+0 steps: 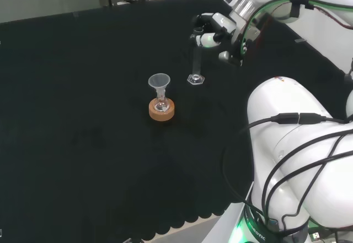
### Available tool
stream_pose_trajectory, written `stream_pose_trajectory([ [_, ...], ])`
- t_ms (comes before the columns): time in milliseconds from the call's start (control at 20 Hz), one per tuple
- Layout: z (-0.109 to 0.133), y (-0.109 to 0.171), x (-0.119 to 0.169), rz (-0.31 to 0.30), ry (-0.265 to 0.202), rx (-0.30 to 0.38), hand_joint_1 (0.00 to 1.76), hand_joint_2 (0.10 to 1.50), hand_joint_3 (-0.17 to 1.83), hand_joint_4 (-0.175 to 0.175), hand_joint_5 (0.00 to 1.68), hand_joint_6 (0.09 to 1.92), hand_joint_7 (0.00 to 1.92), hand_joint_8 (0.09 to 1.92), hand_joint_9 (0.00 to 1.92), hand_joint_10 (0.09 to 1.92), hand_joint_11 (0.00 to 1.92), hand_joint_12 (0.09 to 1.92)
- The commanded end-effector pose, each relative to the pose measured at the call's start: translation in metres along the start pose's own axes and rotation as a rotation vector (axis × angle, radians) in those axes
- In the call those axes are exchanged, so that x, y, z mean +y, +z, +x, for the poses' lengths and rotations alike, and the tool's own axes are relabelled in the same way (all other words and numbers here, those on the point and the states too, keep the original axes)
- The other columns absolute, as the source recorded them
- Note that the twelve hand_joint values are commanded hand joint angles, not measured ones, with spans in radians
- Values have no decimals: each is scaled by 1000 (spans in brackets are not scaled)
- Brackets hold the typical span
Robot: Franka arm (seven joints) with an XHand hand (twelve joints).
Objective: Put the graduated cylinder back on the table.
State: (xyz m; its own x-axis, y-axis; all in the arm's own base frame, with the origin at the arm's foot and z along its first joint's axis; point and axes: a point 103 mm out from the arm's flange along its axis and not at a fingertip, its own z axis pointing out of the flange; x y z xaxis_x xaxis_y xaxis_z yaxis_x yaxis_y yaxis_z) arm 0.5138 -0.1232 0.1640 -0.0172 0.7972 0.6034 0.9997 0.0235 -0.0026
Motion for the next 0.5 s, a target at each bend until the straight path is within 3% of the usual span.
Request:
stream_pose_trajectory([
  [50,21,-47,-16,-36,-23,-75,836,968,-175,-79,258,89,144,693,580,87,137,1388],
  [150,30,-62,-23,-50,-33,-106,830,964,-175,-78,255,87,136,693,573,87,122,1390],
  [300,48,-82,-32,-44,-77,-232,823,963,-175,-78,254,87,125,691,569,87,108,1395],
  [500,72,-108,-49,-31,-90,-347,816,963,-175,-76,254,87,118,691,567,87,104,1406],
])
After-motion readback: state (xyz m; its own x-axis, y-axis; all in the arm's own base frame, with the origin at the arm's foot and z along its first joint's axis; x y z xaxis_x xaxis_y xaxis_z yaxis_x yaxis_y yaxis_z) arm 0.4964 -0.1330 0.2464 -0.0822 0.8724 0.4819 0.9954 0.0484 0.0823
